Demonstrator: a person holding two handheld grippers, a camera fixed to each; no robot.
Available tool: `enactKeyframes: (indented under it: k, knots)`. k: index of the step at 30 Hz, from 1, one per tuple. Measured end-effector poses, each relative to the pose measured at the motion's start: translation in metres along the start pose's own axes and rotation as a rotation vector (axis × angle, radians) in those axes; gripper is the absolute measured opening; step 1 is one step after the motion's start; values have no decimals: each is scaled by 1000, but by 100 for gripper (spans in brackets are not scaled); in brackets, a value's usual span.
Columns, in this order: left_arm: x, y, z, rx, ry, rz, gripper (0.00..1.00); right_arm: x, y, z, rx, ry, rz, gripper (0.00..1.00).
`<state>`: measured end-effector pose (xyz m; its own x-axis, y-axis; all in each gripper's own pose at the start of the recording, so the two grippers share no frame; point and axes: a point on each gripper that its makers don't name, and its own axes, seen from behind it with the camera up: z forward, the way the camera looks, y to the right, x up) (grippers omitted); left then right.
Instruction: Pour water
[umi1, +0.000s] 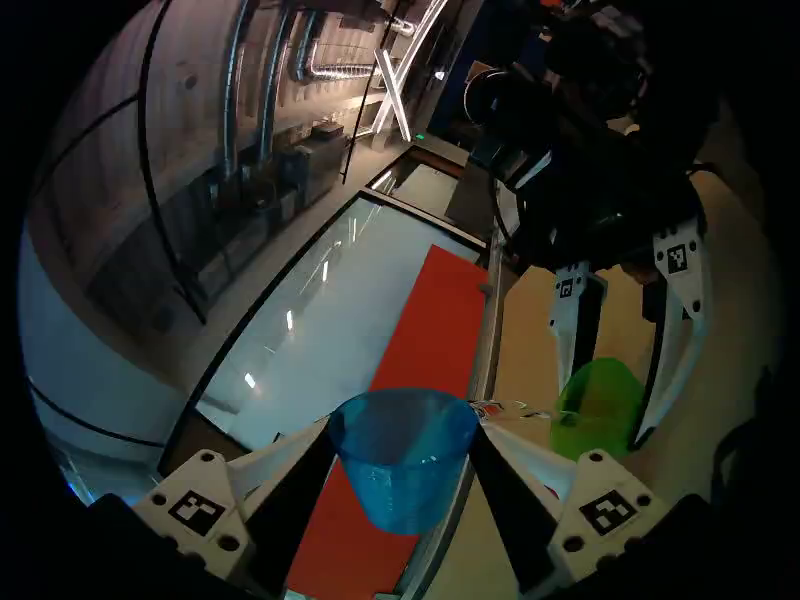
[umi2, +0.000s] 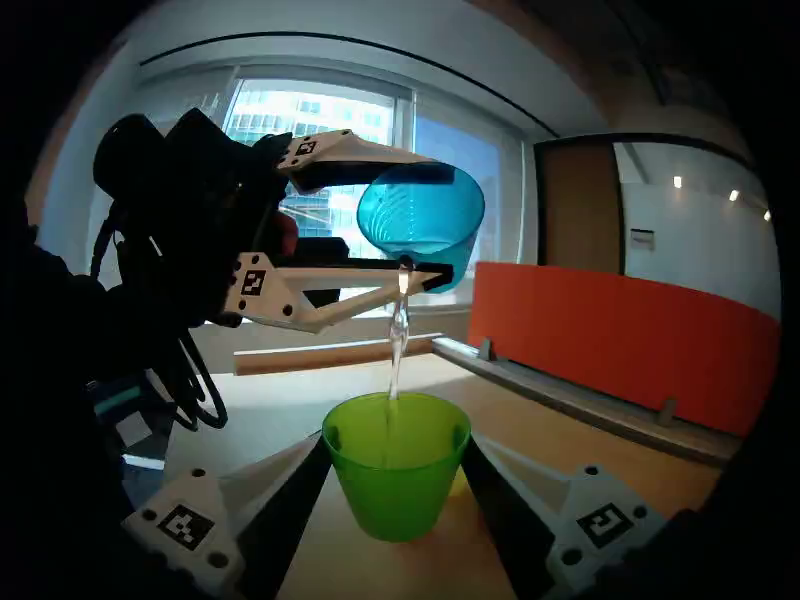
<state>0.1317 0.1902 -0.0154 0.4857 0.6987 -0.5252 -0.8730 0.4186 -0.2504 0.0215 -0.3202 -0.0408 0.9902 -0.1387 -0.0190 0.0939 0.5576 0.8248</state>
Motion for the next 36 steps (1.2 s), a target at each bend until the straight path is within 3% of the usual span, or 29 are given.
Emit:
enactKeyframes:
  k: [6,36]
  knots:
    - [5,-1,-2,10,6,46,87,2,-1,-1,3,8,4,90]
    - [11,-8,-1,29,5,168,87,1,4,0,0,19,5,90]
